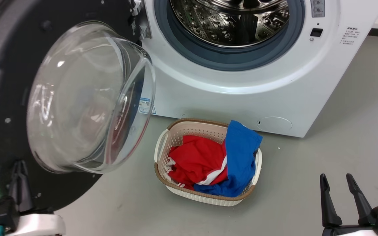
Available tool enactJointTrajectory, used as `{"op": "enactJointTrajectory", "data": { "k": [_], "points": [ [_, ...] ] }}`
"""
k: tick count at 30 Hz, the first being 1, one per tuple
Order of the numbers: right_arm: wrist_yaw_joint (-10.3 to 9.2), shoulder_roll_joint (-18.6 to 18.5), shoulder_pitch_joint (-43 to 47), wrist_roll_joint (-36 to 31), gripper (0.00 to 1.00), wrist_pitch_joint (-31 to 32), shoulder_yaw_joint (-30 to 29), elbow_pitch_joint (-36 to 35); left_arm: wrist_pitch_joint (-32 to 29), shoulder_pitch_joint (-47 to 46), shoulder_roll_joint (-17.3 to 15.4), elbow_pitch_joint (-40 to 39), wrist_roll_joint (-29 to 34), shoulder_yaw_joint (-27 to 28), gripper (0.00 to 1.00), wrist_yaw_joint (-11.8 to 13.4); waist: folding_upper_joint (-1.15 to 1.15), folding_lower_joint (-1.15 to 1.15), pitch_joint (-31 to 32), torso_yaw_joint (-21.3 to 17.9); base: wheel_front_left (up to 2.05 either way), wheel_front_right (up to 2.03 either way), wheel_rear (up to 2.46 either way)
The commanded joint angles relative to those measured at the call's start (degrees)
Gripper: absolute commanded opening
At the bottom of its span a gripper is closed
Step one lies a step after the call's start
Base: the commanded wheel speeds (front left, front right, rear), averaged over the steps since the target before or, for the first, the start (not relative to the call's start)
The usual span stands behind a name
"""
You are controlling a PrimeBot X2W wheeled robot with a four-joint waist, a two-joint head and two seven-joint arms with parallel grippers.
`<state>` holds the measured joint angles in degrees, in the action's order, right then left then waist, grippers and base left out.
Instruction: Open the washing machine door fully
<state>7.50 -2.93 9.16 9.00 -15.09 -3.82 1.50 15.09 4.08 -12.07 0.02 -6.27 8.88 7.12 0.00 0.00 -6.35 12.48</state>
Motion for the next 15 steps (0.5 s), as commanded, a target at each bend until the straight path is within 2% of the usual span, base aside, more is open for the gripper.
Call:
{"op": "enactJointTrajectory", "data": {
  "k": [1,15],
  "points": [
    [0.00,0.1,-1.1,0.0,1.00,-0.1,-0.1,-0.2,0.1,-1.2,-0.2,0.4,-0.4,1.9,0.00,0.6,0.00,0.00,-0.8,-0.4,0.00,0.00,0.00],
    [0.00,0.1,-3.0,-1.0,1.00,-0.1,-0.5,-0.4,0.1,-7.4,-1.7,6.2,-1.6,12.8,0.00,-1.2,0.00,0.00,-3.9,-1.0,0.00,0.00,0.00]
  ]
}}
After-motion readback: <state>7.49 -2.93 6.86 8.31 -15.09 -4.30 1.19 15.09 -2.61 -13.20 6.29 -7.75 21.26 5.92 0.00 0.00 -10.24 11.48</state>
